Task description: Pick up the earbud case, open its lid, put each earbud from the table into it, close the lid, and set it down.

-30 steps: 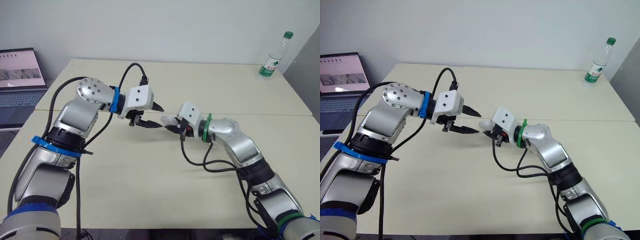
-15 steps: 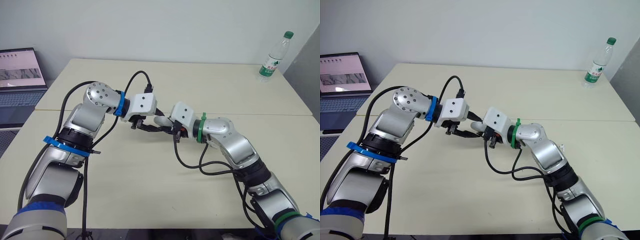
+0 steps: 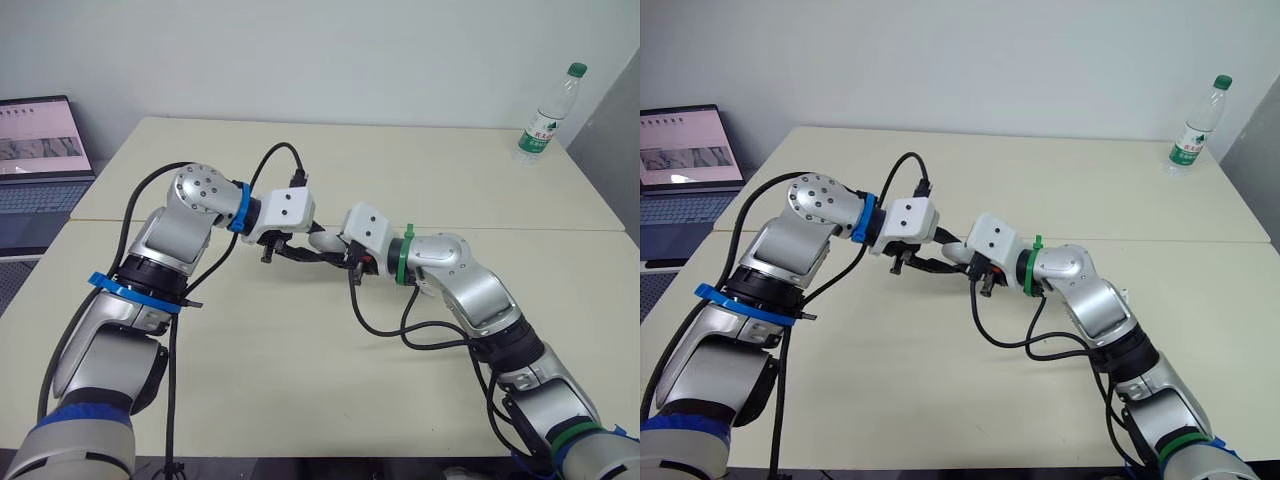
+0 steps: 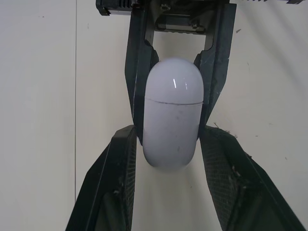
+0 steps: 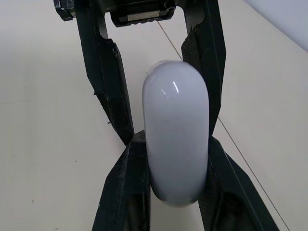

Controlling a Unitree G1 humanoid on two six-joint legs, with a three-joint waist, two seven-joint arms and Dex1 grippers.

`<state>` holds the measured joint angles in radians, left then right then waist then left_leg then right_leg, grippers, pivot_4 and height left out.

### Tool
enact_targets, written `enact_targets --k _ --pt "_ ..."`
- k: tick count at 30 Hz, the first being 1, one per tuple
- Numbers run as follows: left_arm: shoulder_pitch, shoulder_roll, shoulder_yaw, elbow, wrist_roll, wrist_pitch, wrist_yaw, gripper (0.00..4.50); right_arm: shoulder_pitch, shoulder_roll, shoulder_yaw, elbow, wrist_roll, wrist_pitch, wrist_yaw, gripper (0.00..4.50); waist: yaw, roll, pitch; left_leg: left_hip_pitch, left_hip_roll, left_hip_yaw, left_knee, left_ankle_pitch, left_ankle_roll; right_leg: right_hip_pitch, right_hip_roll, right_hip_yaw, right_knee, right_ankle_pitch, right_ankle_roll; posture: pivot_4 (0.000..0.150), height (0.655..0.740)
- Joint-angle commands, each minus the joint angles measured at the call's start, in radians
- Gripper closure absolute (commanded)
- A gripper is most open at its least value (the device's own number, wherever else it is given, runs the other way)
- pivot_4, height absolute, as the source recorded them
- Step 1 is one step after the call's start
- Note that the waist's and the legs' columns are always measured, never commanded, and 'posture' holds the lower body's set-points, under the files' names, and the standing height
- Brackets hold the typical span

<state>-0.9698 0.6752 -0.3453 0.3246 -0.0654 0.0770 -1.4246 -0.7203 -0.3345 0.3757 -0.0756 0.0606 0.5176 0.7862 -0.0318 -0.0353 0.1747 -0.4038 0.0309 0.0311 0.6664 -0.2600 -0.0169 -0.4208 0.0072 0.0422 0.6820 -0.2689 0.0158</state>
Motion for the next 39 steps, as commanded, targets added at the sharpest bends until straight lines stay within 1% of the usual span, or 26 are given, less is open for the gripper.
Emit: enact_targets --k 1,3,4,6,8,16,19,21,23,24,25,26,28,29,30,39 --pt "-0.047 -0.019 0.036 -0.028 -0.007 0.004 0.014 2.84 -0.019 0.003 0.001 -0.022 -0.008 -0.014 0.006 3.64 0.0 0.0 0.0 0.0 0.0 0.0 0.0 0.0 0.0 0.0 0.0 0.0 0.0 0.0 0.0 0.15 0.74" --pt "-0.045 -0.019 0.042 -0.032 -0.019 0.016 -0.002 2.11 -0.021 0.003 0.0 -0.019 -0.009 -0.015 0.004 3.64 0.0 0.0 0.0 0.0 0.0 0.0 0.0 0.0 0.0 0.0 0.0 0.0 0.0 0.0 0.0 0.15 0.74" --pt "-0.043 -0.017 0.043 -0.034 -0.017 0.014 -0.003 1.93 -0.021 0.003 -0.001 -0.019 -0.009 -0.015 0.004 3.64 0.0 0.0 0.0 0.0 0.0 0.0 0.0 0.0 0.0 0.0 0.0 0.0 0.0 0.0 0.0 0.15 0.74" --pt "-0.041 -0.017 0.045 -0.033 -0.01 0.013 0.002 1.25 -0.021 0.003 -0.002 -0.017 -0.01 -0.016 0.004 3.64 -0.001 0.0 0.0 0.0 0.0 0.0 0.0 0.0 0.0 0.0 0.0 0.0 0.0 0.0 0.0 0.15 0.74" --pt "-0.043 -0.019 0.046 -0.032 -0.009 0.014 0.003 0.72 -0.019 0.002 -0.002 -0.018 -0.009 -0.015 0.004 3.64 0.0 0.0 0.0 0.0 0.0 0.0 0.0 0.0 0.0 0.0 0.0 0.0 0.0 0.0 0.0 0.15 0.74" --pt "-0.067 -0.013 0.051 0.0 0.001 0.003 -0.007 0.72 -0.015 -0.001 0.001 -0.018 -0.01 -0.017 0.007 3.64 0.0 0.0 0.0 0.0 0.0 0.0 0.0 0.0 0.0 0.0 0.0 0.0 0.0 0.0 0.0 0.15 0.74" --pt "-0.059 -0.01 0.049 -0.009 -0.008 0.009 -0.025 1.31 -0.015 -0.001 0.001 -0.018 -0.01 -0.018 0.006 3.64 0.0 0.0 0.0 0.0 0.0 0.0 0.0 0.0 0.0 0.0 0.0 0.0 0.0 0.0 0.0 0.15 0.74" --pt "-0.05 -0.004 0.045 -0.023 -0.013 0.014 -0.045 1.89 -0.015 0.0 0.0 -0.018 -0.01 -0.018 0.005 3.64 0.0 0.0 0.0 0.0 0.0 0.0 0.0 0.0 0.0 0.0 0.0 0.0 0.0 0.0 0.0 0.15 0.74" --pt "-0.045 -0.003 0.046 -0.03 -0.012 0.017 -0.053 2.58 -0.013 0.001 0.0 -0.019 -0.01 -0.017 0.004 3.64 0.0 0.0 0.0 0.0 0.0 0.0 0.0 0.0 0.0 0.0 0.0 0.0 0.0 0.0 0.0 0.15 0.74" --pt "-0.043 -0.004 0.046 -0.033 -0.012 0.019 -0.057 2.84 -0.012 0.002 -0.001 -0.019 -0.01 -0.016 0.003 3.64 0.0 0.0 0.0 0.0 0.0 0.0 0.0 0.0 0.0 0.0 0.0 0.0 0.0 0.0 0.0 0.15 0.74" --pt "-0.042 -0.004 0.046 -0.036 -0.012 0.025 -0.062 3.21 -0.012 0.004 -0.002 -0.019 -0.01 -0.015 0.002 3.64 0.0 0.0 0.0 0.0 0.0 0.0 0.0 0.0 0.0 0.0 0.0 0.0 0.0 0.0 0.0 0.15 0.74" --pt "-0.041 -0.004 0.045 -0.039 -0.012 0.032 -0.067 3.32 -0.012 0.005 -0.002 -0.019 -0.011 -0.015 0.001 3.64 0.0 0.0 0.0 0.0 0.0 0.0 0.0 0.0 0.0 0.0 0.0 0.0 0.0 0.0 0.0 0.15 0.74" --pt "-0.037 -0.001 0.042 -0.045 -0.009 0.035 -0.074 3.38 -0.015 0.008 -0.003 -0.019 -0.01 -0.013 0.0 3.64 -0.001 0.0 0.0 0.0 0.0 0.0 0.0 0.0 0.0 0.0 0.0 0.0 0.0 0.0 0.0 0.15 0.74" --pt "-0.035 -0.002 0.042 -0.044 -0.007 0.033 -0.073 3.62 -0.017 0.008 -0.003 -0.019 -0.011 -0.014 0.0 3.64 -0.001 0.0 0.0 0.0 0.0 0.0 0.0 0.0 0.0 0.0 0.0 0.0 0.0 0.0 0.0 0.15 0.74" --pt "-0.034 -0.004 0.042 -0.043 -0.005 0.031 -0.072 3.74 -0.019 0.009 -0.003 -0.019 -0.011 -0.015 0.001 3.64 0.0 0.0 0.0 0.0 0.0 0.0 0.0 0.0 0.0 0.0 0.0 0.0 0.0 0.0 0.0 0.15 0.74" --pt "-0.024 -0.008 0.044 -0.048 0.007 0.045 -0.049 3.74 -0.028 0.005 -0.003 -0.018 -0.008 -0.022 0.019 3.64 0.0 0.0 0.0 0.0 0.0 -0.001 0.001 0.0 0.0 0.0 0.0 0.0 0.001 0.0 0.0 0.15 0.74"
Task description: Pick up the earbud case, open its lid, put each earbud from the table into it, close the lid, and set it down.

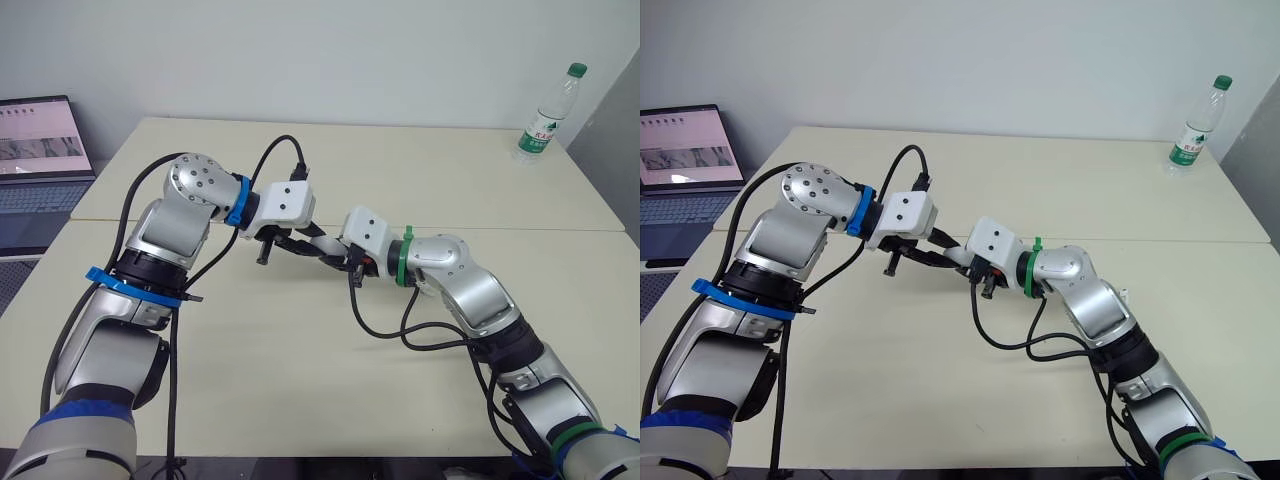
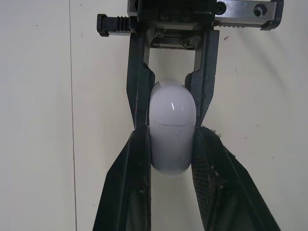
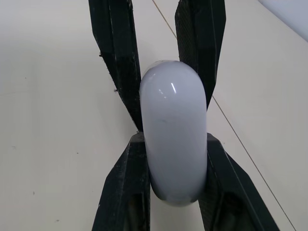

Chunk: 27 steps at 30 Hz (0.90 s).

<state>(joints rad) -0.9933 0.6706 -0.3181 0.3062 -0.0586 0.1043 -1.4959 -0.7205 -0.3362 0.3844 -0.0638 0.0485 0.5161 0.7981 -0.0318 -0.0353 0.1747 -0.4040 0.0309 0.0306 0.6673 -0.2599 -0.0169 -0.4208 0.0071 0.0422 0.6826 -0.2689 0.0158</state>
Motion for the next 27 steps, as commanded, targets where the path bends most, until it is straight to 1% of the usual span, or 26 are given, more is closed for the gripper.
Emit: enact_targets --k 1,2,3,6,8,10,11,13,15,18,22,27 --pt "0.004 -0.006 0.021 -0.033 -0.007 0.03 0.025 3.74 -0.03 0.006 -0.016 -0.028 0.01 -0.021 0.014 3.3 0.0 0.0 0.0 0.0 0.0 0.0 0.0 0.0 0.0 0.0 0.0 0.0 0.0 0.0 0.0 0.15 0.74" --pt "0.012 -0.015 0.035 -0.036 -0.022 0.046 0.037 3.74 -0.03 0.002 -0.024 -0.029 0.021 -0.018 0.025 2.93 0.0 0.0 0.0 0.0 0.0 0.0 0.0 0.0 0.0 0.0 0.0 0.0 0.0 0.0 0.0 0.15 0.74" --pt "0.019 -0.025 0.05 -0.038 -0.037 0.063 0.055 3.74 -0.03 -0.003 -0.031 -0.033 0.031 -0.016 0.035 2.71 0.0 0.0 0.0 0.0 0.0 0.0 0.0 0.0 0.0 0.0 0.0 0.0 0.0 0.0 0.0 0.15 0.74" --pt "0.051 -0.065 0.124 -0.042 -0.118 0.143 0.11 3.74 -0.021 -0.041 -0.081 -0.037 0.067 -0.017 0.067 1.73 0.0 0.0 0.0 -0.001 0.0 -0.001 0.001 0.0 0.0 0.0 0.0 0.0 0.0 0.0 0.0 0.15 0.74" --pt "0.102 -0.099 0.199 -0.04 -0.173 0.156 0.182 3.74 0.002 -0.088 -0.153 -0.035 0.125 -0.022 0.108 0.98 0.001 0.0 0.0 -0.002 0.0 -0.002 0.003 0.0 0.0 0.0 -0.001 0.0 0.0 0.0 0.0 0.15 0.74" --pt "0.16 -0.118 0.245 -0.045 -0.183 0.118 0.247 3.74 0.024 -0.124 -0.232 -0.037 0.197 -0.02 0.146 0.22 0.002 0.0 0.0 -0.004 0.0 -0.004 0.005 0.0 0.0 0.0 -0.006 -0.001 0.0 0.0 0.0 0.15 0.74" --pt "0.185 -0.127 0.263 -0.06 -0.195 0.133 0.275 3.74 0.03 -0.139 -0.265 -0.038 0.227 -0.015 0.16 0.03 0.002 0.0 0.0 -0.004 0.0 -0.004 0.005 0.0 0.0 0.0 -0.006 -0.001 0.0 0.0 0.0 0.15 0.74" --pt "0.241 -0.147 0.311 -0.114 -0.267 0.25 0.323 3.74 0.044 -0.184 -0.313 -0.047 0.273 -0.026 0.209 0.03 0.001 0.0 0.0 -0.004 0.0 -0.004 0.007 0.0 0.0 0.0 -0.007 -0.001 0.001 0.0 0.0 0.15 0.74" --pt "0.319 -0.17 0.339 -0.2 -0.325 0.31 0.361 3.74 0.047 -0.214 -0.341 -0.053 0.3 -0.03 0.231 0.03 0.0 0.0 0.0 -0.005 0.0 -0.005 0.009 -0.001 0.001 0.0 -0.007 -0.002 0.002 0.0 0.0 0.15 0.74" --pt "0.425 -0.238 0.378 -0.333 -0.421 0.392 0.445 3.74 0.036 -0.222 -0.347 -0.057 0.3 -0.059 0.226 0.03 0.0 0.0 0.0 -0.005 0.0 -0.005 0.009 -0.001 0.001 0.0 -0.007 -0.002 0.003 0.0 0.0 0.15 0.74" --pt "0.496 -0.29 0.366 -0.436 -0.456 0.427 0.523 3.74 0.022 -0.214 -0.299 -0.068 0.274 -0.093 0.225 0.03 0.002 0.0 0.0 -0.005 -0.001 -0.006 0.01 -0.001 0.001 0.0 -0.007 -0.001 0.005 0.0 0.0 0.15 0.74" --pt "0.513 -0.304 0.347 -0.481 -0.473 0.441 0.561 3.74 -0.005 -0.199 -0.261 -0.049 0.253 -0.111 0.218 0.03 0.002 0.0 0.0 -0.005 -0.001 -0.005 0.01 -0.001 0.001 0.0 -0.007 -0.001 0.005 0.0 0.0 0.15 0.74"
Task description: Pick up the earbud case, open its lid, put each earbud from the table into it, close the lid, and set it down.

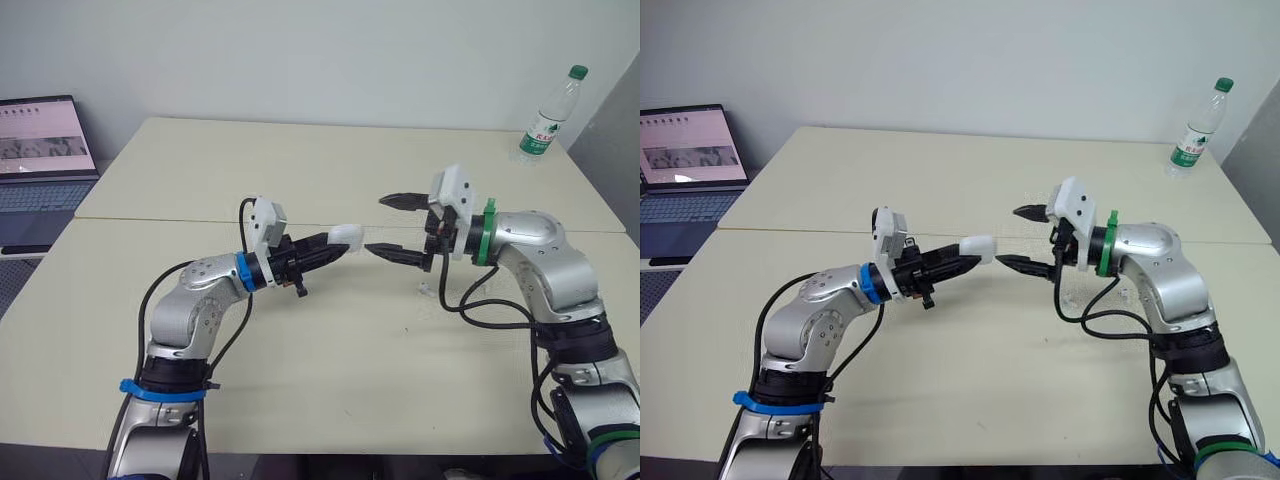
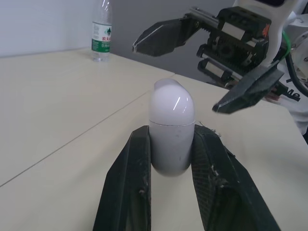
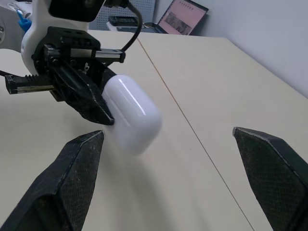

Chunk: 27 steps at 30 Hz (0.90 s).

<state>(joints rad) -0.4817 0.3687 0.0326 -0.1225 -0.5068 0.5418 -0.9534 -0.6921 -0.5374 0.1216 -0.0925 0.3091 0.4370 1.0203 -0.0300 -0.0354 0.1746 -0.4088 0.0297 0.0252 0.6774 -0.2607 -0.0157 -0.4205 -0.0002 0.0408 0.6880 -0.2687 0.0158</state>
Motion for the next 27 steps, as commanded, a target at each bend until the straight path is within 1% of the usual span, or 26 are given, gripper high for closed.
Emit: enact_targets --k 1,8,17,22,27 --pt "0.004 -0.002 -0.007 -0.058 -0.028 0.006 0.021 3.74 -0.04 0.007 0.007 -0.012 -0.013 -0.035 -0.007 0.03 0.0 0.0 0.0 0.0 0.0 0.0 0.0 0.0 0.0 0.0 0.0 0.0 0.0 0.0 0.0 0.15 0.74" --pt "0.021 0.019 -0.029 -0.082 -0.029 0.004 0.013 3.74 -0.08 0.042 -0.007 0.048 -0.013 -0.036 -0.043 0.03 0.0 0.0 0.0 0.0 0.0 0.0 0.0 0.0 0.0 0.0 0.0 0.0 0.0 0.0 0.0 0.15 0.74" --pt "0.019 0.027 -0.04 -0.084 -0.045 0.006 0.011 3.74 -0.105 0.036 -0.038 0.076 0.008 -0.013 -0.064 0.03 0.0 0.0 0.0 0.0 0.0 0.0 0.0 0.0 0.0 0.0 0.0 0.0 0.0 0.0 0.0 0.15 0.74" --pt "0.021 0.031 -0.04 -0.068 -0.032 -0.016 0.016 3.74 -0.117 0.023 -0.083 0.053 0.081 0.072 -0.045 0.03 0.0 0.0 0.0 0.0 0.0 0.0 0.0 0.0 0.0 0.0 0.0 0.0 0.0 0.0 0.0 0.15 0.74" --pt "0.019 0.018 -0.013 -0.005 0.038 -0.119 0.09 3.74 -0.064 -0.047 -0.106 0.027 0.111 0.167 -0.036 0.03 0.001 0.0 0.0 0.0 0.0 0.0 0.0 0.0 0.0 0.0 -0.001 0.0 -0.001 0.0 0.0 0.15 0.74"
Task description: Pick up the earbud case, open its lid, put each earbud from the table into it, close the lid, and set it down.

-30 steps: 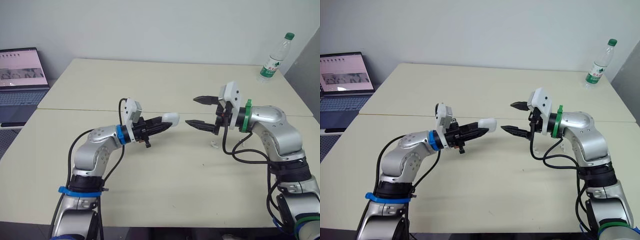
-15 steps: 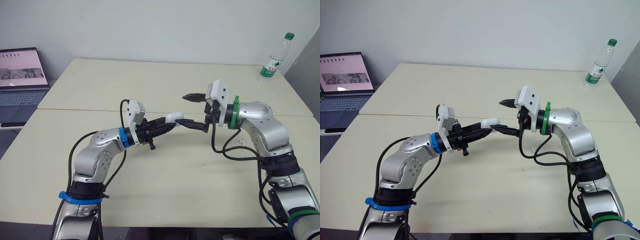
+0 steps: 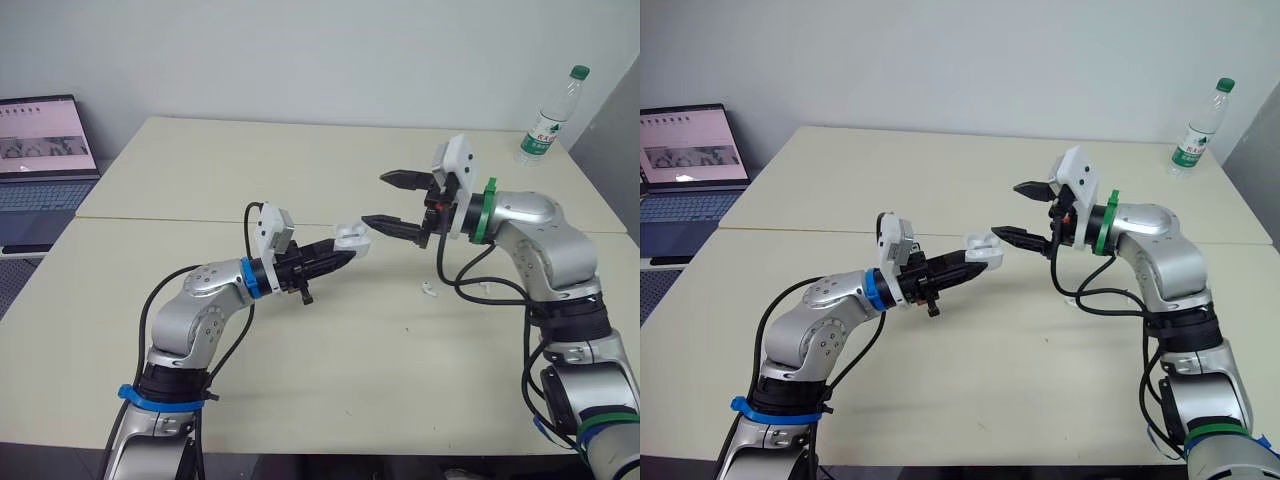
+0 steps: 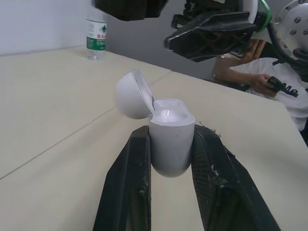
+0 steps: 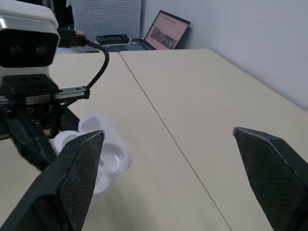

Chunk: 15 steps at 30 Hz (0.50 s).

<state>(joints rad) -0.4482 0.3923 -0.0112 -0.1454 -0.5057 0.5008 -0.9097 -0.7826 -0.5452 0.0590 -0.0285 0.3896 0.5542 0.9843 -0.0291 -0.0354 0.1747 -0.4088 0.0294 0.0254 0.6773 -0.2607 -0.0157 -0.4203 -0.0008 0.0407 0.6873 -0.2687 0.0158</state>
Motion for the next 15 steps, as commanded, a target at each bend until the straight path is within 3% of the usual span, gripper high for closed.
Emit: enact_targets --k 1,9,15 --pt "-0.012 -0.013 0.041 0.027 0.047 -0.1 0.07 3.74 0.05 -0.056 -0.051 -0.035 0.029 0.066 -0.008 0.03 0.001 0.0 0.0 0.0 0.0 0.0 0.0 0.0 0.0 0.0 0.0 0.0 0.0 0.0 0.0 0.15 0.74" --pt "0.068 -0.06 0.073 -0.029 0.144 -0.256 0.247 3.74 0.311 -0.129 -0.074 -0.027 -0.057 0.038 -0.112 0.03 0.002 0.0 0.0 -0.001 0.0 0.001 0.0 -0.001 0.001 0.001 -0.001 0.001 -0.003 0.0 0.0 0.15 0.74" --pt "0.153 -0.085 0.096 -0.109 0.148 -0.261 0.349 3.74 0.456 -0.149 -0.066 -0.043 -0.102 -0.037 -0.123 0.03 0.001 0.0 0.0 0.0 0.0 0.001 0.0 -0.001 0.001 0.001 -0.001 0.001 -0.003 0.0 0.001 0.15 0.74"
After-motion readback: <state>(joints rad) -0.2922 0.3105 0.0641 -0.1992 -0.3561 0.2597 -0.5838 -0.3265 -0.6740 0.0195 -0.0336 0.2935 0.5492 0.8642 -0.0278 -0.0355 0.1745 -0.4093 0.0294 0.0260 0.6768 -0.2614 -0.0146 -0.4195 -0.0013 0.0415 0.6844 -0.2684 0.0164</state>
